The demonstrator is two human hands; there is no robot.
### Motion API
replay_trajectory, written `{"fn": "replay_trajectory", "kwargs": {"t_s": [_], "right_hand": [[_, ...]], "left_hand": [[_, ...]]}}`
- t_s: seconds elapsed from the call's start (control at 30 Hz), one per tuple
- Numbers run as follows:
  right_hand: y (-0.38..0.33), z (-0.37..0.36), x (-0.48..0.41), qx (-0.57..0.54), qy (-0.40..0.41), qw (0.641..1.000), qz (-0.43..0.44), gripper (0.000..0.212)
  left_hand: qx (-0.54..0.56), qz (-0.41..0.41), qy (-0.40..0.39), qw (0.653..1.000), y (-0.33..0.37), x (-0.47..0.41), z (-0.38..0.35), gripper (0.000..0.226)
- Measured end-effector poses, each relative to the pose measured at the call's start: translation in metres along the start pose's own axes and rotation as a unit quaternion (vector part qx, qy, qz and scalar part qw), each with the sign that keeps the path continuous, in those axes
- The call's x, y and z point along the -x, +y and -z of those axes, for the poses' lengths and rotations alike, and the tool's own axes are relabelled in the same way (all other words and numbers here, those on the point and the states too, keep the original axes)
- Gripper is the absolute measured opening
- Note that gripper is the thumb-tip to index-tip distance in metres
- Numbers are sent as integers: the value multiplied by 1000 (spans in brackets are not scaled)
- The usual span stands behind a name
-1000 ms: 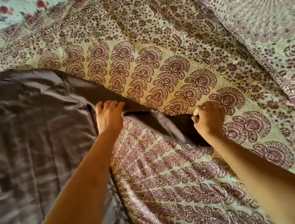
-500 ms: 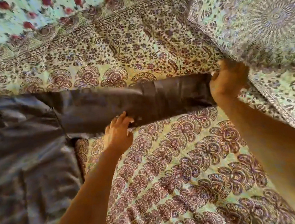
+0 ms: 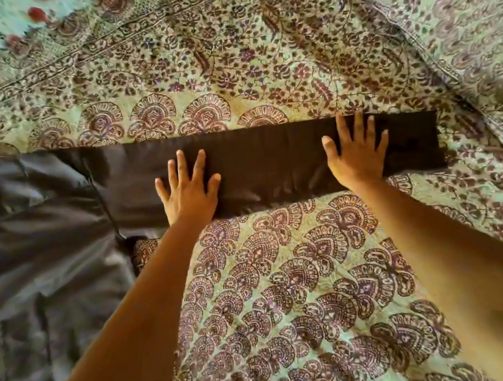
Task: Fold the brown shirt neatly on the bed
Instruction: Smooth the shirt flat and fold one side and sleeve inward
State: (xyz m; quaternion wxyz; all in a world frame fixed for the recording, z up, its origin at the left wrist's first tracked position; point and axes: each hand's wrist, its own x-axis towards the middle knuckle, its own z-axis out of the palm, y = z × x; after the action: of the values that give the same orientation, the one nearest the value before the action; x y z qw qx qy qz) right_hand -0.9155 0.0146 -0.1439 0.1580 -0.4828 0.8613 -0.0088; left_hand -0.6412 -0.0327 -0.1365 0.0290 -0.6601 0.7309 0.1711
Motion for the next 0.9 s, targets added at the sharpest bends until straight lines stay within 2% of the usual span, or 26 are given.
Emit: {"fn": "replay_trajectory", "kwargs": {"t_s": [0.13,0.23,0.3,0.33,0.4,0.47,0.5,0.6,0.77,0.83,0.9], "right_hand": [[10,0,-5,22,44,999,11,60],[23,5,-8,29,39,998,44,59],[30,9,-9,11,76,996,39,59],[34,11,-8,-4,115,993,8,57],[47,20,-8,-53,180,974,-125,53],[61,28,-5,-86,178,945,-261,53],[67,31,-5,-76,167,939,-290,53],[71,36,-7,-38,160,942,-294,51],[66,54,-21,-26,192,934,-299,41],[58,56,-23,-21,199,934,-296,44],[41,54,-19,-34,209,936,-282,56]], "left_hand": [[11,-1,3,1000,20,-5,-10,58],[-1,1,30,1000,18,-4,-15,58],[-5,0,37,999,16,-5,-17,58],[-6,1,41,999,17,-5,-18,58],[-9,-1,52,999,18,-4,-19,58],[-12,-1,59,998,18,-3,-20,58],[-13,-1,61,998,18,-3,-20,58],[-16,2,55,998,19,-4,-19,58],[6,-7,10,1000,17,-7,-12,59],[13,-28,4,1000,10,-7,-5,57],[54,-63,-3,997,0,-6,4,54]]}}
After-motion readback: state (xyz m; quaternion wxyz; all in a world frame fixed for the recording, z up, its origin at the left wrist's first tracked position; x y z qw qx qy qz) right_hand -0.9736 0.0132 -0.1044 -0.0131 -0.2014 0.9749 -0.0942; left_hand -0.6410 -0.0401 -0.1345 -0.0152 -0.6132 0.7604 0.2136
